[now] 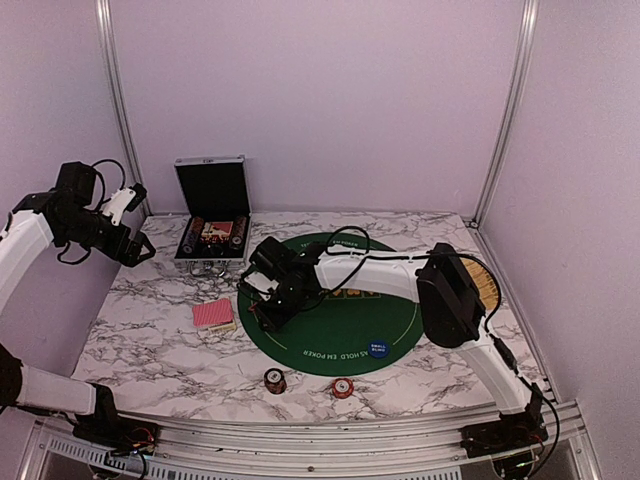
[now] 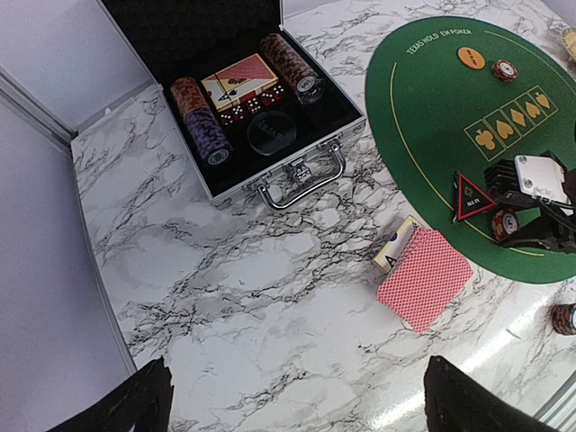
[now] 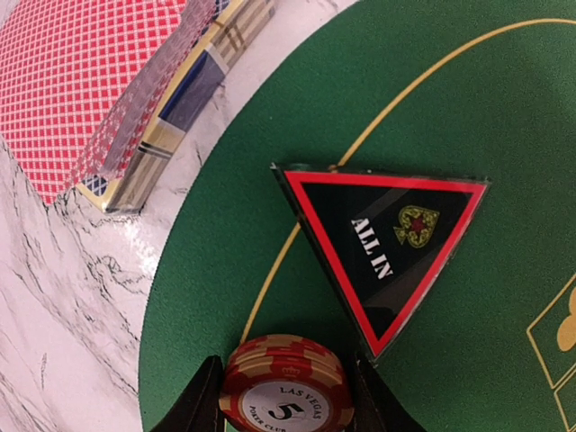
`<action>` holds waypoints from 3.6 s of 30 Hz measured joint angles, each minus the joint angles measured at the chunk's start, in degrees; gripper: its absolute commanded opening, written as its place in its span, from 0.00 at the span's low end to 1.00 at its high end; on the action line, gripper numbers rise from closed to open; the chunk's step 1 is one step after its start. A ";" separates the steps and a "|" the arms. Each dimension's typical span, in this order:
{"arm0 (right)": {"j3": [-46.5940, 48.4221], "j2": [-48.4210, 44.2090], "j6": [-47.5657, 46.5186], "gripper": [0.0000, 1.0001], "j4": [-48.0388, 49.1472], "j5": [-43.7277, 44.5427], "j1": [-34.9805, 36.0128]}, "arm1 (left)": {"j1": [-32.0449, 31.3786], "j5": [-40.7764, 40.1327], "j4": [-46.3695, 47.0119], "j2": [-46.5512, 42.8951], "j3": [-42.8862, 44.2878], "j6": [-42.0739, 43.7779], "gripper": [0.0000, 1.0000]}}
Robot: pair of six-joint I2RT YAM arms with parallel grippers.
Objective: Distribute texas hold em gaming equipment
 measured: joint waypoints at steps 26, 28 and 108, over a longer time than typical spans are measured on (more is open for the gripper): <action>0.15 -1.07 -0.52 0.68 -0.52 0.63 -0.31 | 0.00 0.07 0.00 0.00 0.00 -0.15 0.99; 0.15 -1.86 -0.57 0.69 -0.57 0.61 -0.39 | 0.00 0.07 0.00 0.00 0.02 -0.15 0.99; -53.11 -37.16 5.90 0.13 2.45 0.04 9.16 | 0.00 1.09 -1.57 0.92 1.03 0.52 0.99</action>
